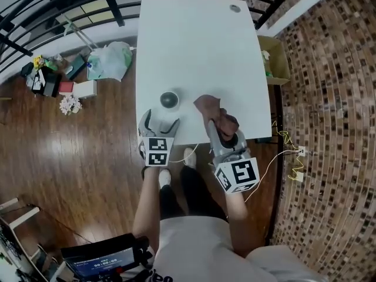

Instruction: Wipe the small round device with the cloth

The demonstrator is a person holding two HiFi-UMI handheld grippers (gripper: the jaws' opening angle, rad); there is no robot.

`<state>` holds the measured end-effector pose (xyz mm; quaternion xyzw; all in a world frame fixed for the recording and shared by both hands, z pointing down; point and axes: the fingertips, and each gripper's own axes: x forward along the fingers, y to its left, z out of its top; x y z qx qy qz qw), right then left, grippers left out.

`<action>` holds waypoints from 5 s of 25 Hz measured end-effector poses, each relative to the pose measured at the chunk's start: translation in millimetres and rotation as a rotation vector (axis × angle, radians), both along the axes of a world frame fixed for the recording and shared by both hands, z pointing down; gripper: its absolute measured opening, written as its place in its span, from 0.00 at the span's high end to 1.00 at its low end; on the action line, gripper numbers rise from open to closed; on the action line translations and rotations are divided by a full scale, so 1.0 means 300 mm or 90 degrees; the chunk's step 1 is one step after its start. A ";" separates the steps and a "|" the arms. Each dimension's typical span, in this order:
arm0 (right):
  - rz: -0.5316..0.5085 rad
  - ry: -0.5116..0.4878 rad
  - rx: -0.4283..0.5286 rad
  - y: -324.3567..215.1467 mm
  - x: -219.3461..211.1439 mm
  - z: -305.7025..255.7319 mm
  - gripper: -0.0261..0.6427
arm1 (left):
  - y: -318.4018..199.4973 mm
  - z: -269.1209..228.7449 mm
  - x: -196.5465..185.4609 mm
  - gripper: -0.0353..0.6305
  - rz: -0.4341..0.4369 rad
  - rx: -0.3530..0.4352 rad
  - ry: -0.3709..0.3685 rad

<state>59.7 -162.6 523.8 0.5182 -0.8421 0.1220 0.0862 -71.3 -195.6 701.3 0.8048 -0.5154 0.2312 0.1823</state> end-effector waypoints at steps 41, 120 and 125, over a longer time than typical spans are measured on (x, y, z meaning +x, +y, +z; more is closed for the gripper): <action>-0.398 -0.174 -0.115 0.066 -0.191 -0.283 0.92 | 0.089 -0.229 0.173 0.35 0.289 -0.144 -0.009; 0.158 -0.371 -0.092 -0.354 0.451 0.156 0.92 | -0.206 -0.006 0.327 0.13 0.556 -0.039 -0.168; 0.199 -0.348 -0.104 -0.255 0.469 0.186 0.92 | -0.298 0.066 0.397 0.09 0.644 -0.033 -0.170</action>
